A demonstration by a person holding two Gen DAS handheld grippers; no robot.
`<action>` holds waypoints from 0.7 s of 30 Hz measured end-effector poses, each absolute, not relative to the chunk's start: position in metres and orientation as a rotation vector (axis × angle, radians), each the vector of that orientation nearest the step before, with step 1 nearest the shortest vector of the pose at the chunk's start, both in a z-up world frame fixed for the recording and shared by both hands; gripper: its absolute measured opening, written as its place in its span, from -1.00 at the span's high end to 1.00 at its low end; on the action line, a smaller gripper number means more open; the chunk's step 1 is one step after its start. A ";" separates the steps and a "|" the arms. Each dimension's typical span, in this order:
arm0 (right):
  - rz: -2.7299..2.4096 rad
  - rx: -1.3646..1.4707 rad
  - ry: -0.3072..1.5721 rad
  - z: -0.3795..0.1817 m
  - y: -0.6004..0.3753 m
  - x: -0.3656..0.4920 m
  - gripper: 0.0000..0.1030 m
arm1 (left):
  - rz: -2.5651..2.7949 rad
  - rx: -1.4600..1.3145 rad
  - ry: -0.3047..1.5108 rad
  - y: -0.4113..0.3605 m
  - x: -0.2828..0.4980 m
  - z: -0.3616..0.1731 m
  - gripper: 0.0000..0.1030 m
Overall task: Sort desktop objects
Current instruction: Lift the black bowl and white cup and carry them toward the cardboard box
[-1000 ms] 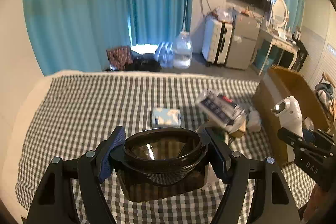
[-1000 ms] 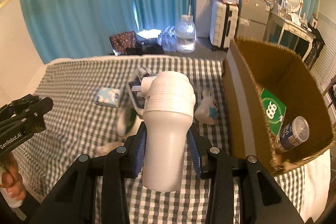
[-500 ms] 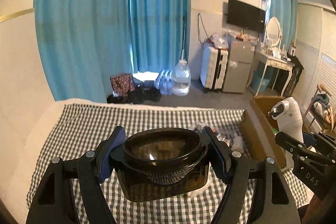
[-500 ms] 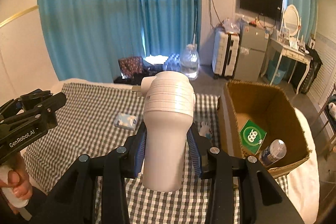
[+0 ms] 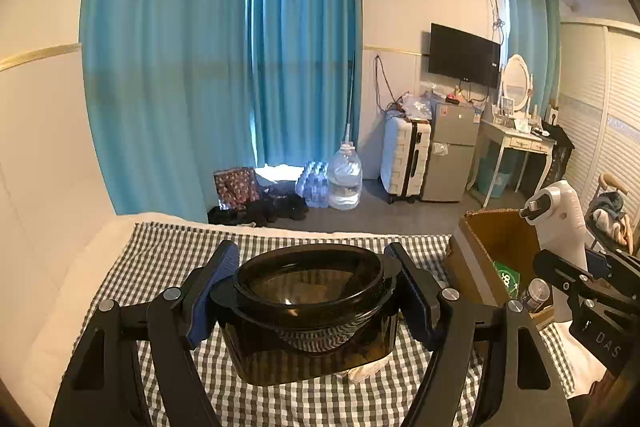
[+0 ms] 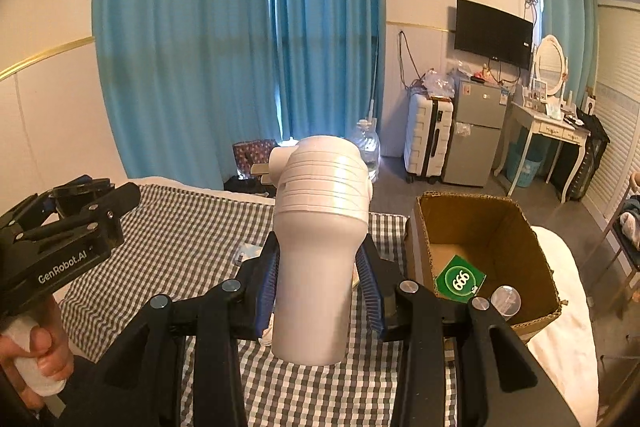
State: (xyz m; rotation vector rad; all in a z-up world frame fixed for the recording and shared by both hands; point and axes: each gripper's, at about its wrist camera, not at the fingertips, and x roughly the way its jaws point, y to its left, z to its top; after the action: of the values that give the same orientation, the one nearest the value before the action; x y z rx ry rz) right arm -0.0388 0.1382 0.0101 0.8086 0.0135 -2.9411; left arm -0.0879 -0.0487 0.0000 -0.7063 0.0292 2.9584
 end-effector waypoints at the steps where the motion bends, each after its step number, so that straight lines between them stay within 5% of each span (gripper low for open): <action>1: -2.943 0.803 0.013 0.012 0.141 -0.037 0.28 | 2.961 -0.700 0.031 -0.048 -0.087 0.001 -0.48; 21: -3.080 0.803 -0.044 0.027 0.236 -0.034 0.28 | 2.848 -0.633 0.051 0.049 -0.098 0.008 -0.48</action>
State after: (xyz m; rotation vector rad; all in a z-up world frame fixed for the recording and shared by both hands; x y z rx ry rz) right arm -0.0343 0.2362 0.0270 0.8028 -0.0439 -3.0799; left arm -0.0980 0.0495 0.0079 -0.6326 0.0512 2.8480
